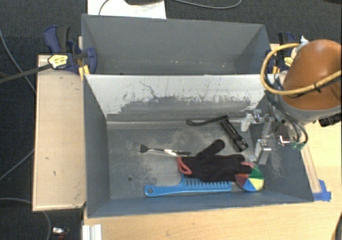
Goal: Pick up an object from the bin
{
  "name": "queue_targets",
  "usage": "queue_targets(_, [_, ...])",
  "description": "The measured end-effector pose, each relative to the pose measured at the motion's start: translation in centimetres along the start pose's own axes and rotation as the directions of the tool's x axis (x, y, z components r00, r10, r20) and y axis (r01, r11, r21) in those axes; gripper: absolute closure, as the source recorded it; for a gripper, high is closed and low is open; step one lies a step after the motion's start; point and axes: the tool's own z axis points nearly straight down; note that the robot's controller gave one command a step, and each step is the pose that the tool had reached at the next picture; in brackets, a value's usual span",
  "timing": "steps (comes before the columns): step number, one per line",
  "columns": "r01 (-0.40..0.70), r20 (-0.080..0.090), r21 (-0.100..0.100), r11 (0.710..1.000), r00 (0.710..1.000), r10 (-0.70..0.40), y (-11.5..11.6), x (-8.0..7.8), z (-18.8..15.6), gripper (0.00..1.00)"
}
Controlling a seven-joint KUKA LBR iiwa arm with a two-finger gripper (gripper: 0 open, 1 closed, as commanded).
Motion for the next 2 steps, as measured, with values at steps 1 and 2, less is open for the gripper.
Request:
queue_targets(1, [0.004,0.007,0.001,1.0,1.0,-0.004,0.0,-0.2,-0.4,0.0])
queue_targets(2, [0.121,0.012,0.002,0.993,0.993,-0.122,5.0,-0.4,8.5,0.0])
